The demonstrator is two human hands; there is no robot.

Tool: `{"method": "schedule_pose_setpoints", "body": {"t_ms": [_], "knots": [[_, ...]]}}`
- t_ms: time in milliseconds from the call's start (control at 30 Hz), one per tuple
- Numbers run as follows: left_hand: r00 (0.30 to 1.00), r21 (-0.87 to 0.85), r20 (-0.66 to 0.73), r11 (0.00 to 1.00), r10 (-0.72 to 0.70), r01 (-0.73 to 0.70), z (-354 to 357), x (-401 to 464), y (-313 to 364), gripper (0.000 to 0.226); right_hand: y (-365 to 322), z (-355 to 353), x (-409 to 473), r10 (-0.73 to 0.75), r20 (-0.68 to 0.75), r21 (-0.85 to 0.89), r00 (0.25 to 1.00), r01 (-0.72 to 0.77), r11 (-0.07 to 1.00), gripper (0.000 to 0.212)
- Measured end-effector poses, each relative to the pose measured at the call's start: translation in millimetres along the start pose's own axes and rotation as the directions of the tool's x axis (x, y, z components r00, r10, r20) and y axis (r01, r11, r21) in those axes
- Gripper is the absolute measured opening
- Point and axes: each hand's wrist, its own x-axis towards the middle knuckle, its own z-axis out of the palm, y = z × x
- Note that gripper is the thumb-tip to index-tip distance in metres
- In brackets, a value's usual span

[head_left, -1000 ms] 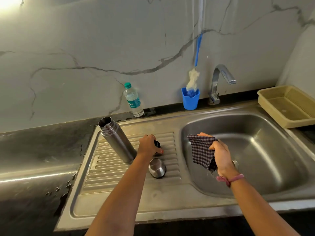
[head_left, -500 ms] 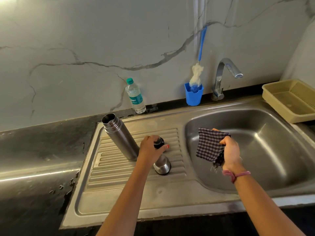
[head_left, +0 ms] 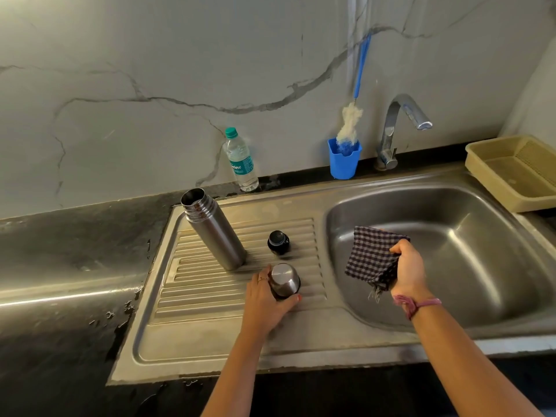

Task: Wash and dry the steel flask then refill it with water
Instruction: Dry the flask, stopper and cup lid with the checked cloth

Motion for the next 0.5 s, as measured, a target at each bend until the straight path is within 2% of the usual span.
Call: {"method": "schedule_pose_setpoints", "body": {"t_ms": [233,367,500], "knots": [[0.995,-0.004,-0.086,0.999,-0.05,0.05,4.2,-2.4,7.6,0.083,-12.8,-10.7,-5.6,-0.003,0.044,0.072,0.999,0.0,0.997,0.016],[0.995,-0.101,-0.101,0.995,0.013,-0.024,2.6,-6.7,37.9,0.072,-25.5,-16.6,-4.7,-0.02,0.024,0.027,1.0,0.02,0.999,0.02],[0.996,-0.196,-0.044,0.976,0.084,-0.091,6.4,-7.9,84.3,0.055,-39.5,-22.3,-4.1,-0.078,0.024,-0.005,0.997,0.078,0.997,0.02]]}}
